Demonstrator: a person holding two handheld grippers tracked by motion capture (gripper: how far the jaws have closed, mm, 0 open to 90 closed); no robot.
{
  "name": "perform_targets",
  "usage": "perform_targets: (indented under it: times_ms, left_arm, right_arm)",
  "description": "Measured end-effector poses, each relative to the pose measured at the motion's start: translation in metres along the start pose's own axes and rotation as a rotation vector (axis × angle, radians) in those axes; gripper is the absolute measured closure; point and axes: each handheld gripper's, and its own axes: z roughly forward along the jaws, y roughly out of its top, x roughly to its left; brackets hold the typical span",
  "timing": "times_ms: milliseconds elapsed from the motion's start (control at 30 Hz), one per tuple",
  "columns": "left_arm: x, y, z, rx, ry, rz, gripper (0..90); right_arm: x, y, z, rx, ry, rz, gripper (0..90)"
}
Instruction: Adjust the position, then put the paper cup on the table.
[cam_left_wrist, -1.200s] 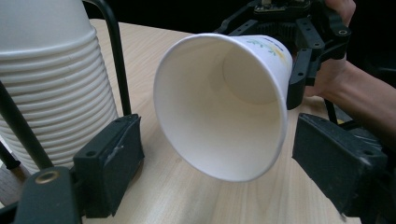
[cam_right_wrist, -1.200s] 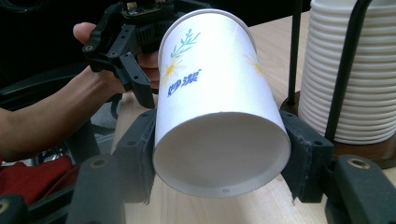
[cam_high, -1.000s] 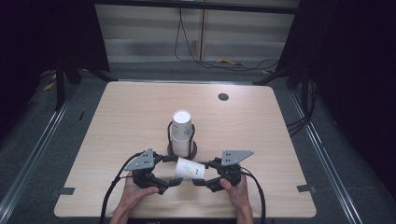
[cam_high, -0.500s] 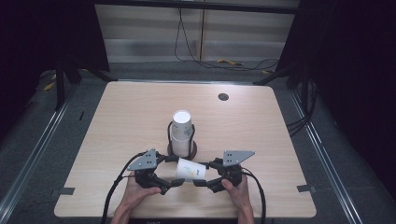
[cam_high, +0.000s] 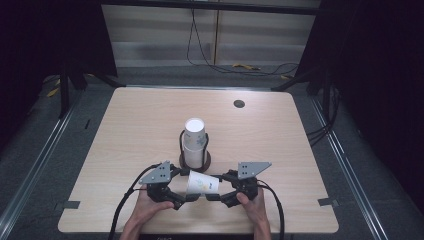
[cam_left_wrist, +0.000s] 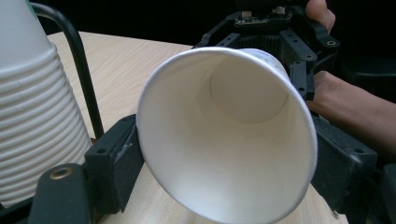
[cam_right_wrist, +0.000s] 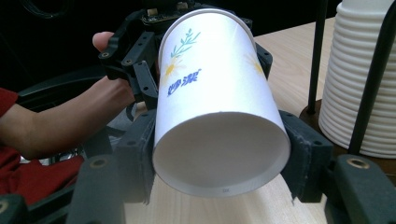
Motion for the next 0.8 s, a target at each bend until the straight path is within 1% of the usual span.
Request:
perform_targets:
  times_ms: [33,167,200,333,467,600,633,733,800]
  left_arm:
    - [0.0,0.0002,-0.0003,0.0,0.001,0.004,20.2]
    - [0.0009,0.0002,-0.0008,-0.01,0.001,-0.006,20.0]
    - [0.0009,0.0,-0.0008,-0.022,-0.007,-0.009,19.9]
    - [0.0011,-0.0002,0.0,-0.026,-0.017,-0.01,19.7]
    - [0.0013,0.0,-0.0007,-0.017,-0.009,-0.012,20.1]
    - [0.0018,-0.0003,-0.0017,-0.014,-0.016,-0.006,21.7]
    - [0.0014,-0.0005,-0.0012,-0.022,-0.022,-0.009,22.0]
    - [0.0007,0.0,-0.0024,-0.013,-0.022,0.002,24.6]
    - [0.0003,0.0003,-0.0025,-0.012,-0.023,0.003,25.0]
  right_arm:
    - [0.0,0.0001,-0.0003,-0.001,0.001,0.0,37.1]
    - [-0.0006,0.0004,0.0005,-0.007,0.004,-0.001,37.2]
    - [-0.0006,0.0009,0.001,-0.009,0.007,-0.002,37.1]
    - [0.0002,0.0024,0.0024,-0.009,0.014,-0.012,37.1]
    - [-0.0009,0.0019,0.0034,-0.012,0.016,-0.012,37.1]
    - [-0.002,0.0009,0.0043,-0.009,0.023,-0.012,35.9]
    - [-0.0021,0.0008,0.0043,-0.008,0.021,-0.013,35.4]
    - [-0.002,0.0008,0.0048,0.001,0.01,-0.014,31.9]
    - [-0.0018,0.0007,0.0051,0.007,0.005,-0.014,31.8]
